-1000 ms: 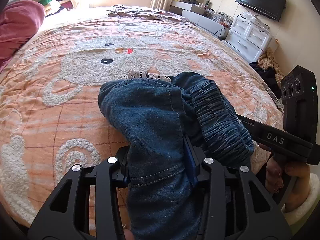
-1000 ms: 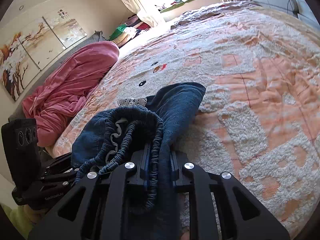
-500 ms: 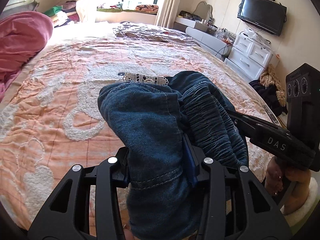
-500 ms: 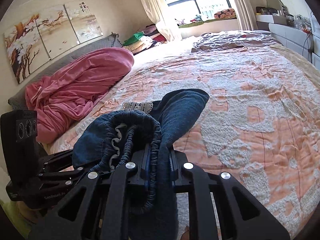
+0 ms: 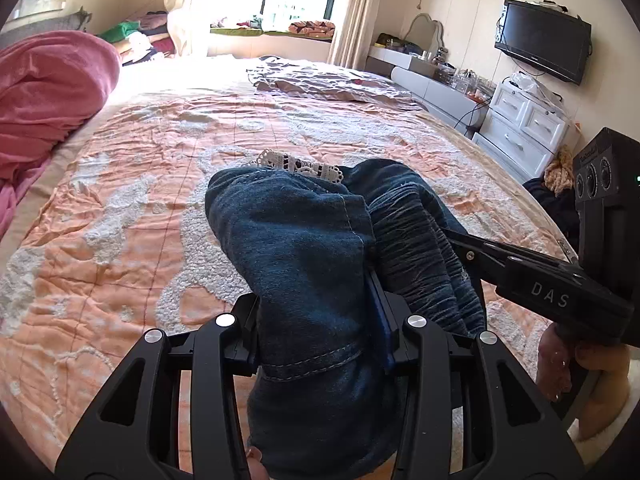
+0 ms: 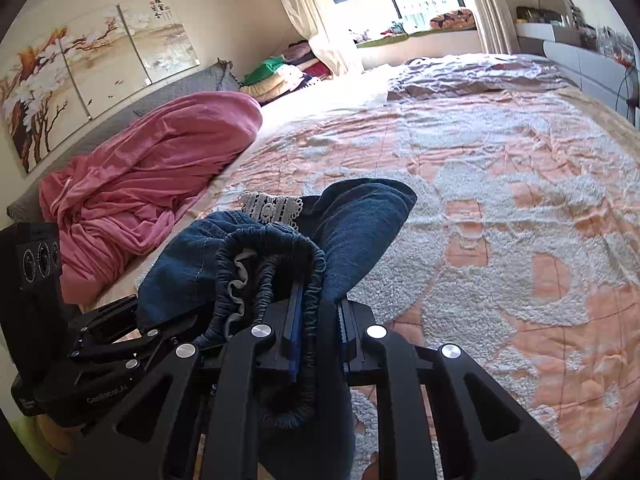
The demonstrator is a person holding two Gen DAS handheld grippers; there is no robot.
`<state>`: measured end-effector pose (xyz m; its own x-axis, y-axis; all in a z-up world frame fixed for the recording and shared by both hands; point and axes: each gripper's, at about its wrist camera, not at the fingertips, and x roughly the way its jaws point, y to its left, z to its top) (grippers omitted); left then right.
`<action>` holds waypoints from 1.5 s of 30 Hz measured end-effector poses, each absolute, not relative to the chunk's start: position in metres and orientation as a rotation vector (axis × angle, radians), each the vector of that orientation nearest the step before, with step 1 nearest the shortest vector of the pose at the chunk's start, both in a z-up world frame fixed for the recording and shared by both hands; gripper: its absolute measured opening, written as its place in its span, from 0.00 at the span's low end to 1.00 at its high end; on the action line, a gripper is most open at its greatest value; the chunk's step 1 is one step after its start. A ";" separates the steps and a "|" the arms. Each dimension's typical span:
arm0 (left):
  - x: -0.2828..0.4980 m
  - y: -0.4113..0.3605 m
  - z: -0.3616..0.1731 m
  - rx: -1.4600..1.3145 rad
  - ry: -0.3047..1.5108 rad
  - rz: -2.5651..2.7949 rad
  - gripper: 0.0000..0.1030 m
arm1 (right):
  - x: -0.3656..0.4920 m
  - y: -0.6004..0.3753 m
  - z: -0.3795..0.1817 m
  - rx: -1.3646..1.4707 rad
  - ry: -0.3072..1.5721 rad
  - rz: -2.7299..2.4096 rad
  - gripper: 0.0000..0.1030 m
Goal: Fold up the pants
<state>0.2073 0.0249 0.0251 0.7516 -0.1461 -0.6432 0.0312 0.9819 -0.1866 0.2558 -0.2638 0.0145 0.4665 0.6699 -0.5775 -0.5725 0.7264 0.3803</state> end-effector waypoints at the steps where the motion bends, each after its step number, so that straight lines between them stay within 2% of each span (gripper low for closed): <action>1: 0.212 0.027 0.020 -0.171 0.726 -0.096 0.33 | 0.260 -0.262 0.008 0.149 0.791 0.761 0.13; 7: 0.225 0.035 -0.013 -0.189 0.791 -0.077 0.34 | 0.282 -0.256 -0.033 0.143 0.902 0.716 0.13; 14: 0.224 0.044 -0.043 -0.211 0.856 -0.053 0.52 | 0.286 -0.259 -0.064 0.152 0.992 0.666 0.16; 22: 0.224 0.049 -0.051 -0.242 0.875 -0.052 0.59 | 0.280 -0.252 -0.068 0.100 0.987 0.626 0.18; 33: 0.207 0.052 -0.034 -0.252 0.844 -0.042 0.65 | 0.260 -0.274 -0.054 0.130 0.966 0.597 0.45; 43: 0.178 0.051 -0.012 -0.243 0.816 -0.027 0.77 | 0.227 -0.292 -0.034 0.101 0.895 0.574 0.60; 45: 0.171 0.051 -0.007 -0.236 0.807 -0.023 0.80 | 0.220 -0.295 -0.028 0.101 0.878 0.583 0.70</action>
<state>0.1709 0.0506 -0.0069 0.6930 -0.1102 -0.7125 -0.0692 0.9735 -0.2179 0.2197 -0.2950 -0.0283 0.4949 0.5207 -0.6957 -0.4397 0.8406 0.3164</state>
